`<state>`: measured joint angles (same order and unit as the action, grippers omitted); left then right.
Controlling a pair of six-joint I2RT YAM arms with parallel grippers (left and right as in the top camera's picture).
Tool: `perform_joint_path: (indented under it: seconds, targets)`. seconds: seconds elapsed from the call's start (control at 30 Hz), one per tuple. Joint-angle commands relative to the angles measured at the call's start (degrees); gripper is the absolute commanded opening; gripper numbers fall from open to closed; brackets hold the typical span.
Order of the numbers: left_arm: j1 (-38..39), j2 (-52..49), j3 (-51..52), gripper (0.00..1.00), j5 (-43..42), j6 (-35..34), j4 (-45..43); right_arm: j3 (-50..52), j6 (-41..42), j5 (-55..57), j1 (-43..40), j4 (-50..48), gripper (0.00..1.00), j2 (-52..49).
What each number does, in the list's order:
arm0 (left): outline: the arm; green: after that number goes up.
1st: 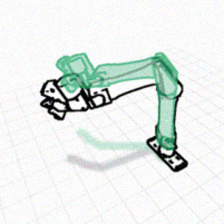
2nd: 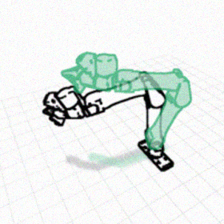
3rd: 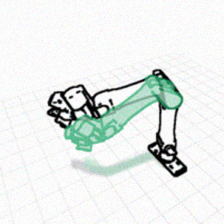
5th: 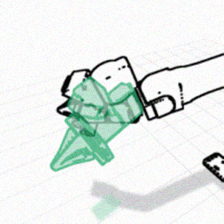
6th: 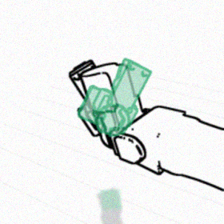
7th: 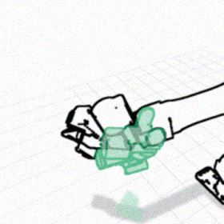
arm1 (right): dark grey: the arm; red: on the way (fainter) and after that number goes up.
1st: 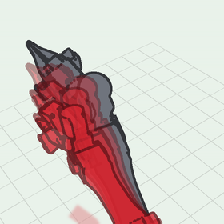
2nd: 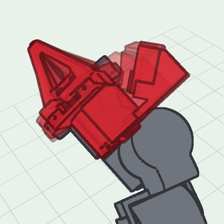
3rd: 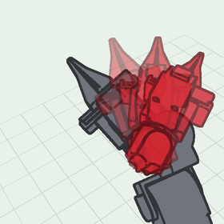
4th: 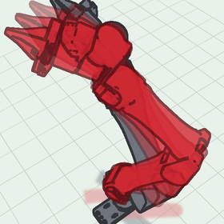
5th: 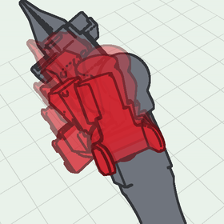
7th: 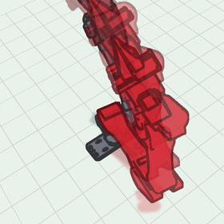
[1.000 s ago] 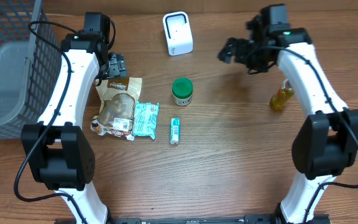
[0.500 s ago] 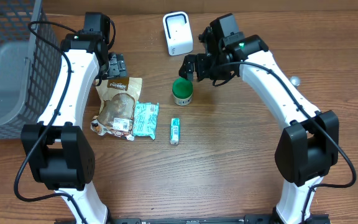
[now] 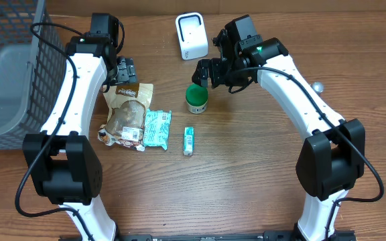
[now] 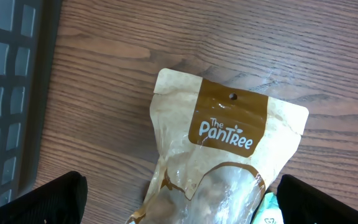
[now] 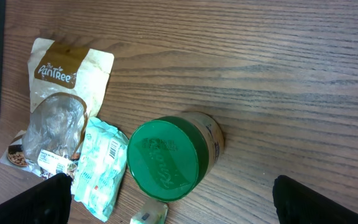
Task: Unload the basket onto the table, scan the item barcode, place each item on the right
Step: 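Position the right gripper above the green-lidded jar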
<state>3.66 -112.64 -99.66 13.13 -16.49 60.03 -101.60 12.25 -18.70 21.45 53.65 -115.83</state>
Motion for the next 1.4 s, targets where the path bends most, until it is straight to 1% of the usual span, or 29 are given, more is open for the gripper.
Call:
perform_joint_path:
  seconds: [0.0, 1.37]
  targets:
    - [0.22, 0.24, -0.68, 1.00, 0.79, 0.00, -0.09, -1.14, 0.37, -0.28, 0.00, 0.00, 1.00, 0.61]
    - [0.22, 0.24, -0.68, 1.00, 0.79, 0.00, -0.09, -1.14, 1.44, -1.11, 0.02, 0.09, 1.00, 0.61]
